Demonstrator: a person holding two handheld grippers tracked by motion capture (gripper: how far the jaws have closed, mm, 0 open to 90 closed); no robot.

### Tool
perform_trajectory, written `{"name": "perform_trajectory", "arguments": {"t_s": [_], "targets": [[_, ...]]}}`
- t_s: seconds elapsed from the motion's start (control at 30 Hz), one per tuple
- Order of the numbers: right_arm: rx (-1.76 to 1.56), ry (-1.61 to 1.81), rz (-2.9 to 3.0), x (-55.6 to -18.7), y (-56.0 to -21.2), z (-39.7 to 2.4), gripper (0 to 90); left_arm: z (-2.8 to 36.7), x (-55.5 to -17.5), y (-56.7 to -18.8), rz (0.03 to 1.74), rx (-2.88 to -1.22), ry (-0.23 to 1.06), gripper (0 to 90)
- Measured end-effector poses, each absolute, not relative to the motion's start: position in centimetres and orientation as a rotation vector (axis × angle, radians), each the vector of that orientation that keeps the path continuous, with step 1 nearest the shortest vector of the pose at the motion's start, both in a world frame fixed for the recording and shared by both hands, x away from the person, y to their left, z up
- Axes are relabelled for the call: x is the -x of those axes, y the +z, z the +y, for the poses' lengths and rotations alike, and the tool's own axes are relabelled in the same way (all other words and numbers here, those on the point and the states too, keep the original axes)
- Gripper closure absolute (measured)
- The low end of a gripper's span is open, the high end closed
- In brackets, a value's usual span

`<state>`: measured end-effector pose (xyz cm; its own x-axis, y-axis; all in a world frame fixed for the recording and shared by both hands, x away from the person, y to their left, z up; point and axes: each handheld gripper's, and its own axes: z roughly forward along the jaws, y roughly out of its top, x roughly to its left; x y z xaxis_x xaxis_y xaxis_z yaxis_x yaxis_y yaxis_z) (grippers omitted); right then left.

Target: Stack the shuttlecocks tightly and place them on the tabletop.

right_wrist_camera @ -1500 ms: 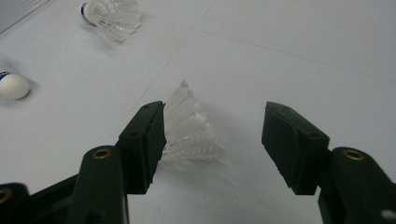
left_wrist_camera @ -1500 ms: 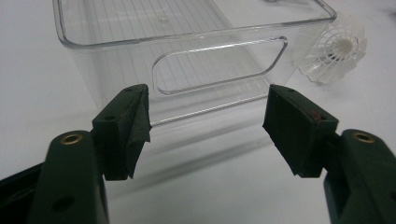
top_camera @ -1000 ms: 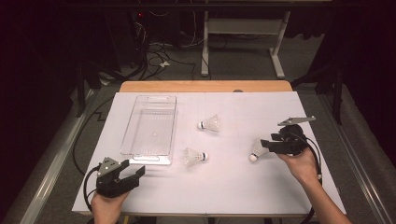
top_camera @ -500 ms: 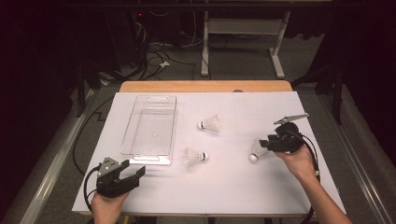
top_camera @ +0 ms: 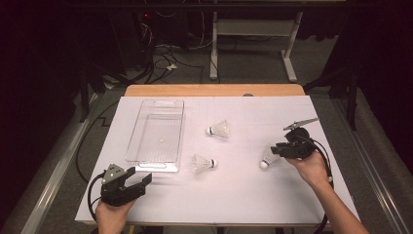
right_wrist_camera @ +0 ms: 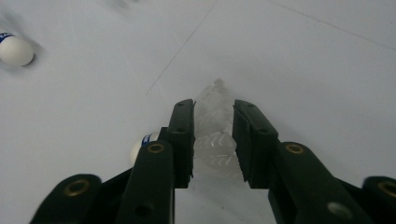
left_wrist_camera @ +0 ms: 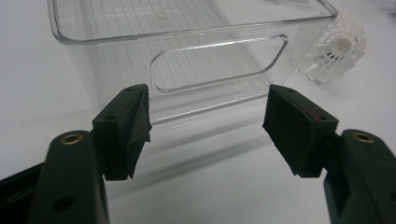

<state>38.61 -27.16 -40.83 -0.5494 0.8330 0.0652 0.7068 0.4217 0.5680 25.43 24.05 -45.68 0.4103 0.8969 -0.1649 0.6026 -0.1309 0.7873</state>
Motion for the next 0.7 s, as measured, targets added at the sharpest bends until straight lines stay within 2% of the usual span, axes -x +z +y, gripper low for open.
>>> {"name": "perform_trajectory", "arguments": {"t_s": [0.37, 0.7], "targets": [[-1.344, 0.804, 2.524, -38.31, -40.82, -27.60, 86.3, 24.00, -25.38, -45.65, 1.285, -1.838, 0.453, 32.5], [-1.316, 0.792, 2.559, -37.78, -40.37, -27.44, 90.0, 24.03, -25.33, -45.63, 1.287, -1.836, 0.457, 32.6]]}}
